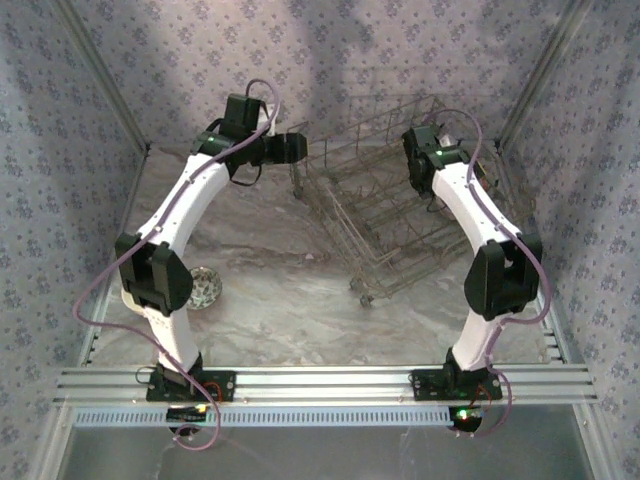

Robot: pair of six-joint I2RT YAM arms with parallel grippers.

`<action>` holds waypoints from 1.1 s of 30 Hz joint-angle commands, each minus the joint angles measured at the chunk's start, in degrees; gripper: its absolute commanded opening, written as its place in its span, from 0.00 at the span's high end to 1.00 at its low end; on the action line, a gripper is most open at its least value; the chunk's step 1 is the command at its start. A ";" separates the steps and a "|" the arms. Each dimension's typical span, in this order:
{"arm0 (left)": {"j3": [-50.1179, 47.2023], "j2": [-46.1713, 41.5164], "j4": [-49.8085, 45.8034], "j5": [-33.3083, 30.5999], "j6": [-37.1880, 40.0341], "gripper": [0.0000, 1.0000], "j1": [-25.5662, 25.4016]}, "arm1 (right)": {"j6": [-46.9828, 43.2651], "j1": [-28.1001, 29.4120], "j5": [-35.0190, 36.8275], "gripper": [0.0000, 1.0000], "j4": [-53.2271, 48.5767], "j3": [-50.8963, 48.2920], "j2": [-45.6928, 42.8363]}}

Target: Load the bowls into the dish rack

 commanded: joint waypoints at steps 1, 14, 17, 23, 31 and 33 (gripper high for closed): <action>-2.05 -2.68 1.97 0.59 1.11 0.29 0.46 | -1.08 -0.09 3.26 1.00 2.31 0.32 1.19; -6.74 -5.51 3.13 -0.67 0.98 0.28 0.64 | -10.83 -2.54 2.73 1.00 12.28 -1.34 3.41; -7.40 -5.95 3.21 -0.82 0.98 0.28 0.57 | -13.39 -3.26 2.66 1.00 14.89 -1.87 3.57; -8.81 -6.98 3.52 -0.99 0.98 0.28 0.64 | -15.14 -2.85 3.06 1.00 16.24 -1.92 4.20; -12.75 -9.46 5.28 -0.98 1.33 0.28 0.86 | -18.75 -3.87 4.18 1.00 18.14 -0.64 4.48; -13.60 -9.82 5.77 -0.79 1.33 0.28 1.08 | -19.96 -4.21 4.14 1.00 19.49 -0.69 4.45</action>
